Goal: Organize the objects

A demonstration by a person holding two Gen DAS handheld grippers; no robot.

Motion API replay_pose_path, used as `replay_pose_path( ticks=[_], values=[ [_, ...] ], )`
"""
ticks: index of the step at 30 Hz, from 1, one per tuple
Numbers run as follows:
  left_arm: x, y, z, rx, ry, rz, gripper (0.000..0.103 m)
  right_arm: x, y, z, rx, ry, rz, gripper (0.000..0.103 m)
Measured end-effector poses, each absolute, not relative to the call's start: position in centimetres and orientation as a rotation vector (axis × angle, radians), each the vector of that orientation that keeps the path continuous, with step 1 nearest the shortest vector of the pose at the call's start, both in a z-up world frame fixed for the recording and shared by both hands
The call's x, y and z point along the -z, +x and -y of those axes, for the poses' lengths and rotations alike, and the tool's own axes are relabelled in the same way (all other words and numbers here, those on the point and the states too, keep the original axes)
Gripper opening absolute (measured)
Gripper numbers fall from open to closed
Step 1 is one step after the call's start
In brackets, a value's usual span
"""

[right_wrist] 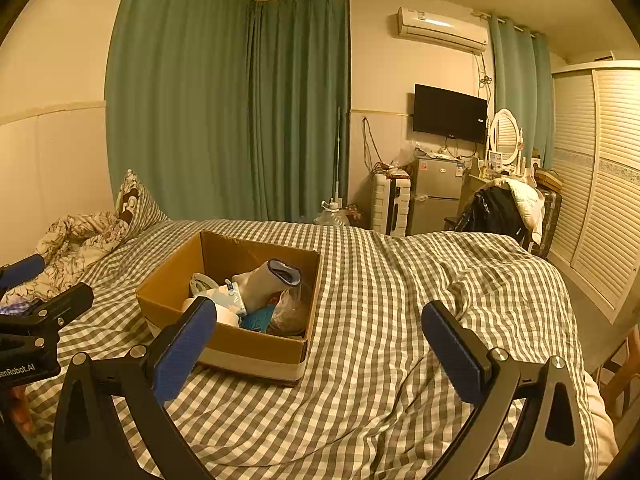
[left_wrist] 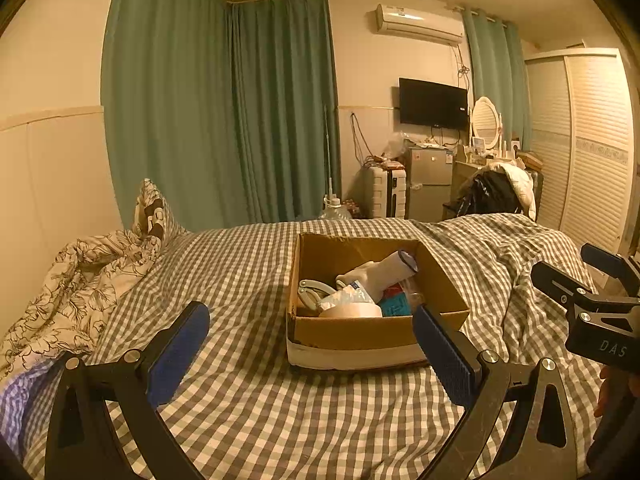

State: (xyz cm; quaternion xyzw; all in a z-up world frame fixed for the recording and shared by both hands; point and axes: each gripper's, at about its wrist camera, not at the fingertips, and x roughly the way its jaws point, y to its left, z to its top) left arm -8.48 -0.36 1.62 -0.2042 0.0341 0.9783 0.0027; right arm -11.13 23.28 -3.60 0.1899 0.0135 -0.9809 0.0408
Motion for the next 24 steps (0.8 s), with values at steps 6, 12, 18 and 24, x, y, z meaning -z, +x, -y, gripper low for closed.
replay_pose_path(
  ticks=[6,12,18,24],
  values=[
    [-1.59,-8.66,0.39,-3.053,-0.666,-0.098,0.103,3.62,-11.26,-22.98,2.999,0.586,-0.048,0.103],
    [-1.59,-8.54,0.46,-3.070,-0.661,-0.094,0.103,3.62,-11.34,-22.88,2.996,0.589,-0.048,0.103],
    [-1.92,-8.09,0.47,-3.070,-0.611,-0.078,0.103,3.65,-11.35,-22.85,2.997,0.591,-0.045,0.103],
    [-1.84,-8.14,0.43,-3.076,-0.626,-0.089,0.103,3.79,-11.37,-22.81,2.997,0.595,-0.042,0.103]
  ],
)
